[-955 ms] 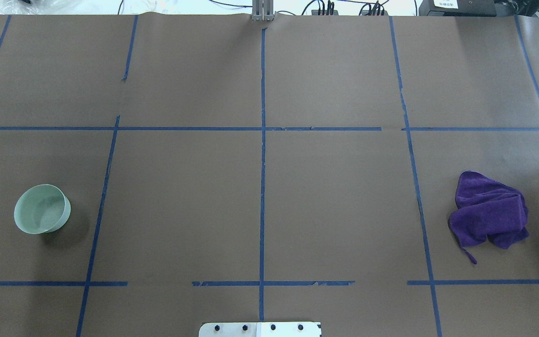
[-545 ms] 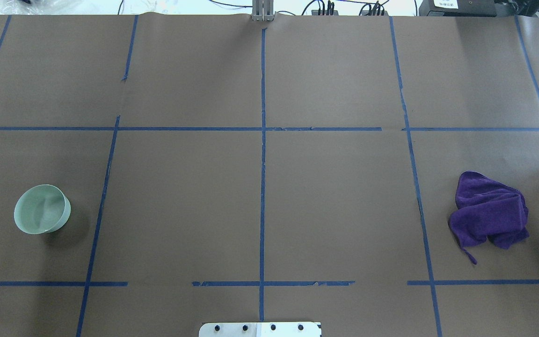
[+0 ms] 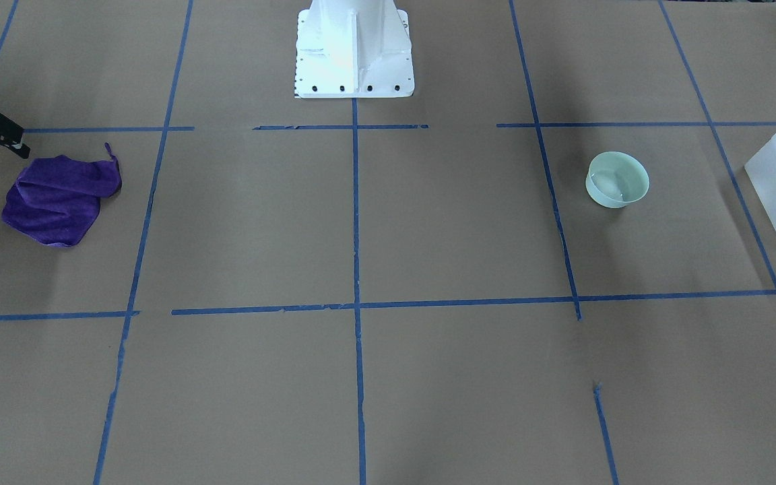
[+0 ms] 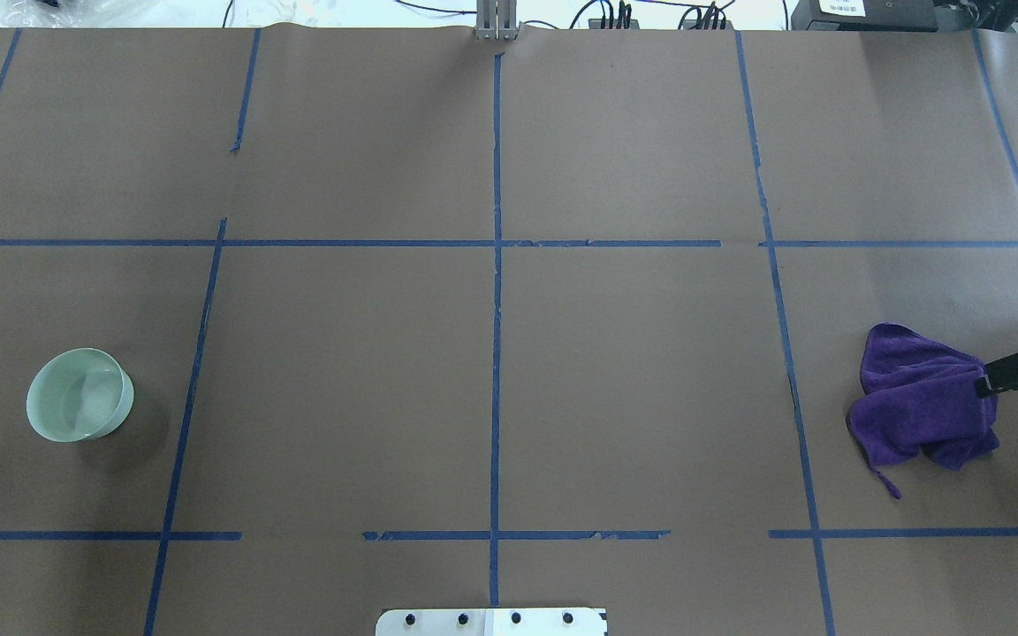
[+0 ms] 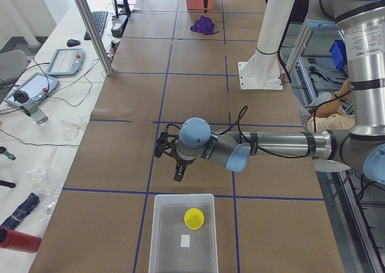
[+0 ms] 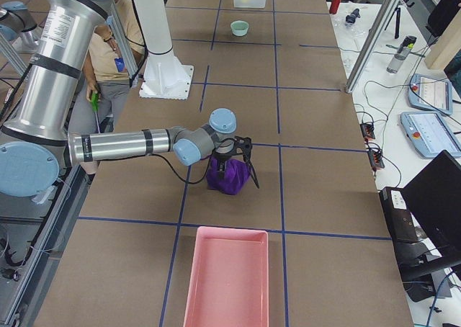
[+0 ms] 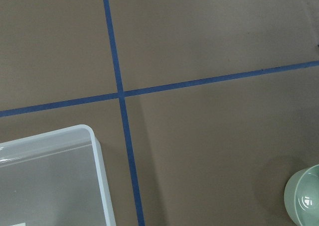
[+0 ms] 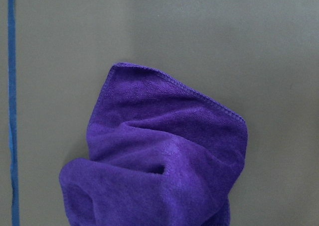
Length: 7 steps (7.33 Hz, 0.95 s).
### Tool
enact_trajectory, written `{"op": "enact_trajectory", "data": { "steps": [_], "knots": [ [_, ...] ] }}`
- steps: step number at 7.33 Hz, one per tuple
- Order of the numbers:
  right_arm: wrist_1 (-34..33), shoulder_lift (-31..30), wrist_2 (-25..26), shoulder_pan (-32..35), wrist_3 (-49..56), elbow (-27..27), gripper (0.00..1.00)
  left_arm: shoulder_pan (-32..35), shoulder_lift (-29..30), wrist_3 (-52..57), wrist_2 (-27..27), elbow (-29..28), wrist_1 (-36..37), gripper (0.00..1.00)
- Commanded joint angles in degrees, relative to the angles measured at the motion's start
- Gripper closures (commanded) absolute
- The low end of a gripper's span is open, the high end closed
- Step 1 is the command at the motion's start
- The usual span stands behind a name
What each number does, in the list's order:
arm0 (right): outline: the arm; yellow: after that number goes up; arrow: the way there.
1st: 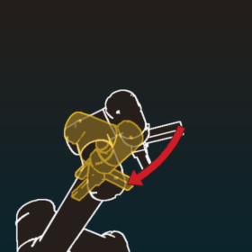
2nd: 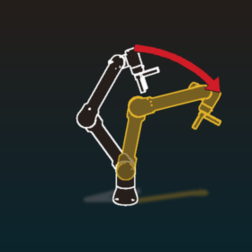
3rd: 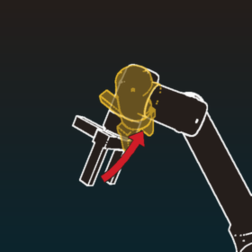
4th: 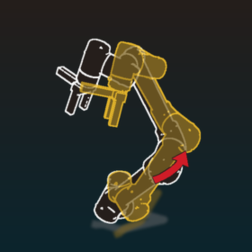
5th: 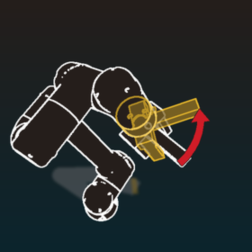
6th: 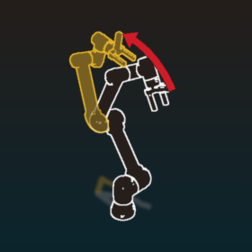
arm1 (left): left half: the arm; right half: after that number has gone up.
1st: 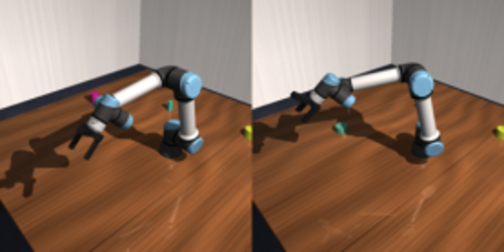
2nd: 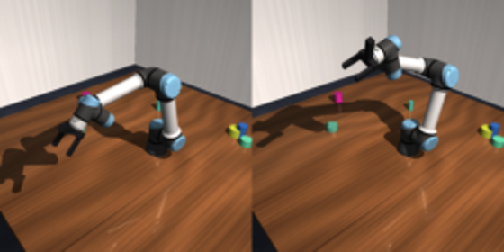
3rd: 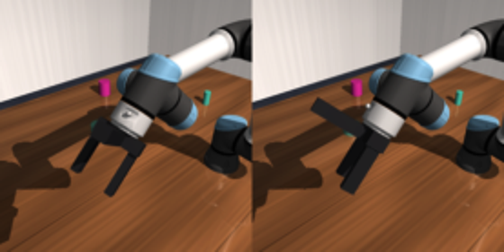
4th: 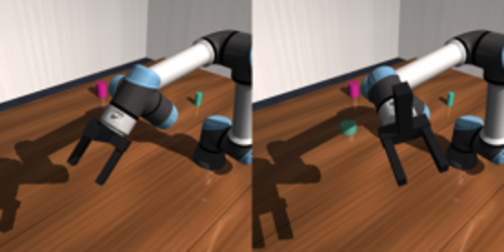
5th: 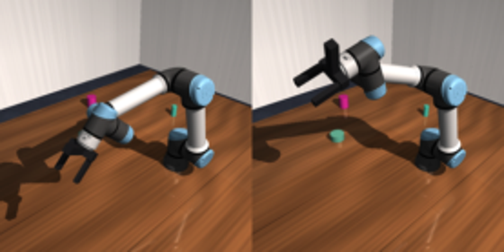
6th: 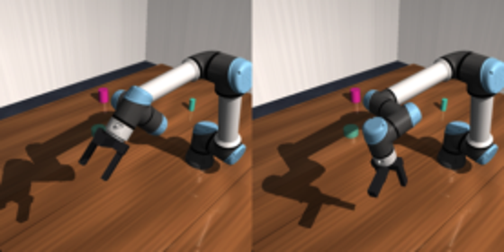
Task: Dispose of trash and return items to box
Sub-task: 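Reach the right gripper down onto the purple cloth and grasp it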
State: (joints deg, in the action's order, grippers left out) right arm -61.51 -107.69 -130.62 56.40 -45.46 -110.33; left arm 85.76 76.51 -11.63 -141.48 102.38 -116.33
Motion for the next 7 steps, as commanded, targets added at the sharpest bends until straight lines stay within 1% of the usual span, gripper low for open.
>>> {"op": "enact_trajectory", "data": {
  "steps": [1, 2, 3, 4, 5, 7],
  "knots": [
    [1.3, 5.4, 2.8, -4.1, -6.1, 4.7, 0.00, -2.4, 0.0, -4.4, 0.1, 0.0, -2.7, 0.00],
    [3.7, 5.4, 4.0, -4.8, -6.1, 7.4, 0.01, -3.0, 0.0, -4.5, 0.2, -0.1, -2.7, 0.00],
    [7.4, 5.3, 4.0, -4.9, -6.4, 8.9, 0.66, -3.2, 0.0, -4.5, 0.2, -0.1, -2.8, 0.00],
    [8.1, 4.9, 3.5, -4.8, -6.1, 9.0, 1.00, -3.3, 0.0, -4.5, 0.2, 0.0, -2.8, 0.00],
    [8.2, 4.4, 2.8, -4.8, -6.0, 9.3, 1.00, -4.6, 0.1, -5.4, 0.2, 0.1, -3.2, 0.00],
    [8.2, 3.4, 1.9, -4.5, -5.9, 8.5, 1.00, -9.8, 0.0, -14.7, -0.3, -0.1, -11.9, 0.00]
  ]
}}
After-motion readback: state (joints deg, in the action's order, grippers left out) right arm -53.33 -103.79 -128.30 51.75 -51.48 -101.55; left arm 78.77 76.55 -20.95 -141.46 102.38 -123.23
